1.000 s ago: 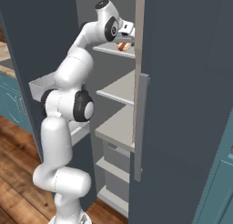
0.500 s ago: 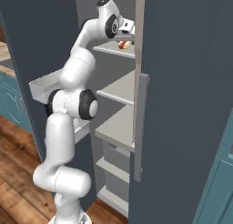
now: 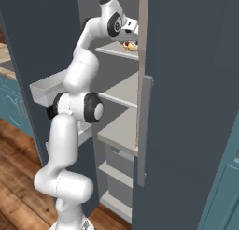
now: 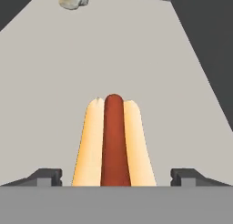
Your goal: Store the hot dog in the freezer for long-term storage. Close the freezer door after placing the cooked food.
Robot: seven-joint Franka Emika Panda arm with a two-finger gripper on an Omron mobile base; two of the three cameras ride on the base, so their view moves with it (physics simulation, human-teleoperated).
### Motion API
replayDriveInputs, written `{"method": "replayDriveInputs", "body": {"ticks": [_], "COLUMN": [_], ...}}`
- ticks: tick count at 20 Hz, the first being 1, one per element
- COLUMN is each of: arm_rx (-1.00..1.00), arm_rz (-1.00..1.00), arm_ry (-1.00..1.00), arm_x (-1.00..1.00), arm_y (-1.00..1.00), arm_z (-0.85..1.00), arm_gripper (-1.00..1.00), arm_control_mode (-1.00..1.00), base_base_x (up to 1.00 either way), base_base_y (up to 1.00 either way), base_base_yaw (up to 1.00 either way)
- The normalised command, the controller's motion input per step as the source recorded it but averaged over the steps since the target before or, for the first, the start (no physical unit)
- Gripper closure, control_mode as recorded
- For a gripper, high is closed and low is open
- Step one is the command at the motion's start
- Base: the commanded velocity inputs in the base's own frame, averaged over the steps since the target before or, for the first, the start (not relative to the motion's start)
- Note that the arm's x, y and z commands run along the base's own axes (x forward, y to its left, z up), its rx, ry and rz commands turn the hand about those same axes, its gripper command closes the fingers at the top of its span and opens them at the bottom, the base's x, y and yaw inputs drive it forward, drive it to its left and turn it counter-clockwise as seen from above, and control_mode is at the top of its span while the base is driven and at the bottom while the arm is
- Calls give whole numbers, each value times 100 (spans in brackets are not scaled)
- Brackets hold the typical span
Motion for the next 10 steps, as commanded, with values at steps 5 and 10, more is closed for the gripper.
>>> {"method": "replayDriveInputs", "body": {"ticks": [5, 10], "arm_rx": [0, 0], "arm_rz": [0, 0], "arm_ry": [0, 0], "arm_x": [0, 0], "arm_y": [0, 2], "arm_z": [-4, 0], "arm_gripper": [-100, -100], "arm_control_mode": [-100, -100], "base_base_x": [0, 0], "base_base_y": [0, 0], "base_base_yaw": [0, 0]}}
